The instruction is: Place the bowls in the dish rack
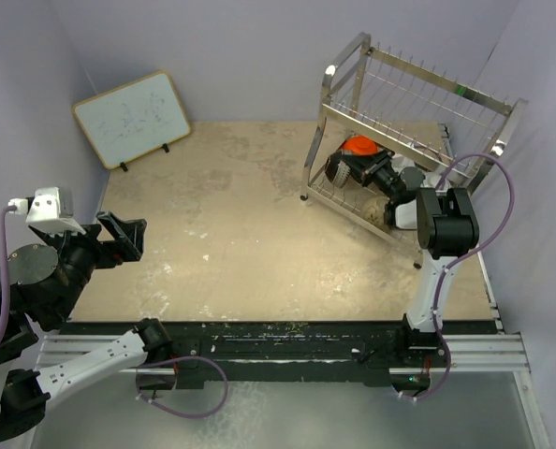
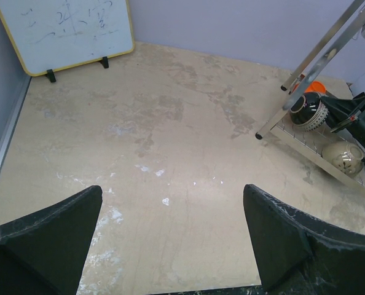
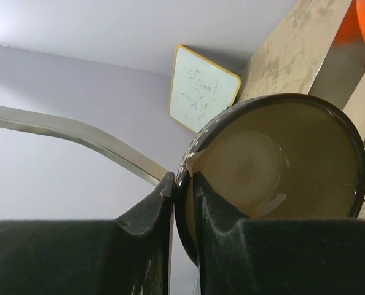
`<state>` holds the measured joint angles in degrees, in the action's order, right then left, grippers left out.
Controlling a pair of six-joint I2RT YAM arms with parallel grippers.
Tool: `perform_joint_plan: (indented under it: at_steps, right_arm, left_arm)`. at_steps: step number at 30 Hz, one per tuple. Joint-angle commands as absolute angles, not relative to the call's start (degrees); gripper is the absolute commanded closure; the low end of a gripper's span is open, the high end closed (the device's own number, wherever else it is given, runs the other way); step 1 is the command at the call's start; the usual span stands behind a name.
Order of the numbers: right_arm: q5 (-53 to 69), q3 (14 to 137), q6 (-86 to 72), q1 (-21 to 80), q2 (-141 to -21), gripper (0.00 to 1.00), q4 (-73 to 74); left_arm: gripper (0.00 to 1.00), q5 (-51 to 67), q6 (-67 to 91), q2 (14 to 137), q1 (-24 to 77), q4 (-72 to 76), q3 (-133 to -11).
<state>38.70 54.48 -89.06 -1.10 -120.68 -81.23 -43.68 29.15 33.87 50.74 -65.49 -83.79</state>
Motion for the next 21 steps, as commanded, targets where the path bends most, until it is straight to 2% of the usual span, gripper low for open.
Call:
perform_joint_plan:
  at_steps: [1, 9, 12, 21]
  right_arm:
    - [37.27, 52.11, -88.10, -1.98, -120.56, 0.81, -80.45]
    - [36.59, 47.45, -87.71, -5.41, -118.35, 0.70, -80.75]
    - [36.43, 46.25, -87.10, -6.57, -117.21, 0.63, -80.00]
    - [34.93, 45.57, -82.69, -7.12, -112.70, 0.48, -72.22]
  left_arm:
    - [0.01, -43.33, 28.98, 33.70, 50.70, -65.07, -85.01]
    - [0.01, -43.12, 28.86, 34.08, 50.70, -64.33, -84.22]
    - [0.01, -42.92, 28.83, 34.34, 50.71, -64.25, -84.26]
    - [0.01, -42.42, 28.53, 35.18, 50.64, -63.20, -83.95]
